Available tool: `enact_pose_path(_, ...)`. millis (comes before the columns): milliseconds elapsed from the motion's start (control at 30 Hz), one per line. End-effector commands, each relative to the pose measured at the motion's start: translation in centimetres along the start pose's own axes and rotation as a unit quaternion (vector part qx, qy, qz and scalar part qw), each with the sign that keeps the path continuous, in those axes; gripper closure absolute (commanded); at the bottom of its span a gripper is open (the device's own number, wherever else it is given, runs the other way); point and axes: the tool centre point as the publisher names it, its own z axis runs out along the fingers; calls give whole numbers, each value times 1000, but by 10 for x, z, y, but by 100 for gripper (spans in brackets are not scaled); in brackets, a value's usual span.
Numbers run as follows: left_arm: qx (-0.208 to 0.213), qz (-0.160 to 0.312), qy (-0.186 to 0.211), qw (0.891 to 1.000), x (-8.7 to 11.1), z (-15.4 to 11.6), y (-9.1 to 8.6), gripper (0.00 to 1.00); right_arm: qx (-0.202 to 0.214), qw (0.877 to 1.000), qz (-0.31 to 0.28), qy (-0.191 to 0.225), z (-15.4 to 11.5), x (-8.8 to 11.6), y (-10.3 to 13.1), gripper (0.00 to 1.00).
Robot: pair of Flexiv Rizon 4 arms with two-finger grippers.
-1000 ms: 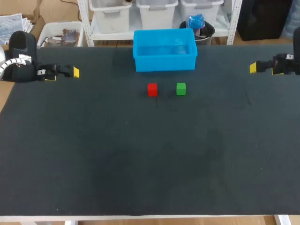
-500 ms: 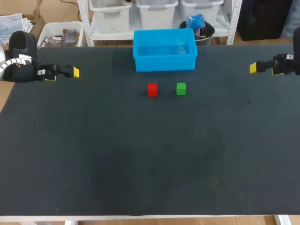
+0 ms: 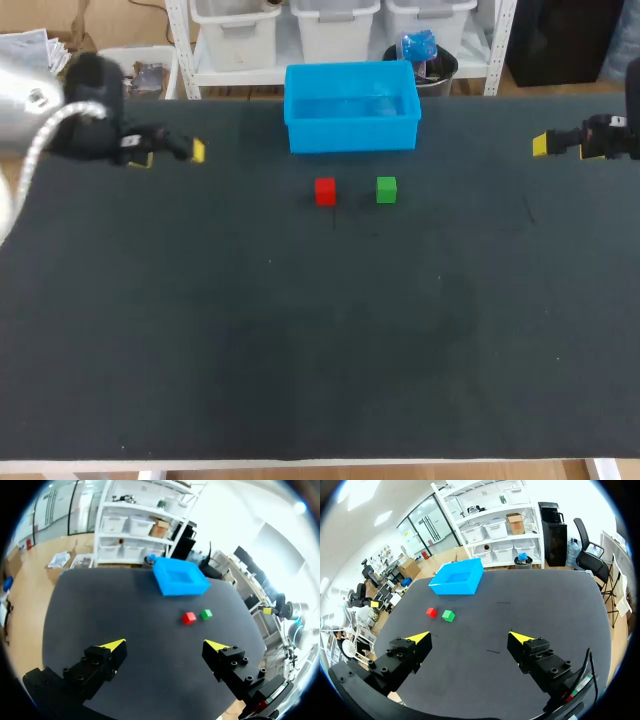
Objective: Use the left arm to pick the red cube and place it into the blue plastic box first, then use the right arm to grasp the green cube and put it into the same blue plastic box after the first action is fully finished.
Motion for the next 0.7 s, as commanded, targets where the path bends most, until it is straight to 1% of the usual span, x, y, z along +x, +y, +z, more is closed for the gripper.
enact_pose_path(33,-97,-5,65,993,-19,22,-18,0,0,1000,0,0,0,0,0,0)
enact_pose_path(133,-94,-12,83,992,-15,29,-25,0,0,1000,0,0,0,0,0,0)
enact_pose_path(700,-94,-12,83,992,-15,29,-25,0,0,1000,0,0,0,0,0,0)
